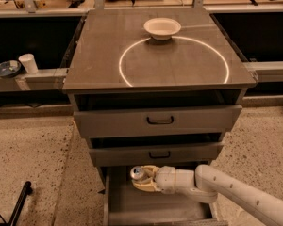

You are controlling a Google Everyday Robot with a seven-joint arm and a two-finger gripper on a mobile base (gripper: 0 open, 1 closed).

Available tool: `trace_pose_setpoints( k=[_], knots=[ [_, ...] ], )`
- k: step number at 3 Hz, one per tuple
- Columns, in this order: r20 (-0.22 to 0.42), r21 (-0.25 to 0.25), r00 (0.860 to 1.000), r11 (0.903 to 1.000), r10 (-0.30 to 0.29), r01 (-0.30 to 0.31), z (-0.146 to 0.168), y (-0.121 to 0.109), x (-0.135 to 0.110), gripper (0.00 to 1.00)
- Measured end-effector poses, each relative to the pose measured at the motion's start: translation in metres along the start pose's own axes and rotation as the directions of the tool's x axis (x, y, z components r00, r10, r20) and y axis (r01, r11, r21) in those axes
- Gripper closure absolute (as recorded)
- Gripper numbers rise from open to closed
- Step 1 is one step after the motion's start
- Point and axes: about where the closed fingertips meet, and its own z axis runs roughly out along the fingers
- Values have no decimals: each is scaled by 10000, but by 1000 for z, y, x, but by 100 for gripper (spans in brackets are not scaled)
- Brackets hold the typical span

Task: Place redbull can into bottom drawer

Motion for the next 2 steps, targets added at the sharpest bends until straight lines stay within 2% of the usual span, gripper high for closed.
trace_pose_setpoints(
  k=[1, 2],
  knots=[
    [6, 230, 9989, 9986, 476, -476, 9, -15, 47, 100],
    [60, 261, 9982, 9979, 591, -593, 12, -19, 57, 100]
  ],
)
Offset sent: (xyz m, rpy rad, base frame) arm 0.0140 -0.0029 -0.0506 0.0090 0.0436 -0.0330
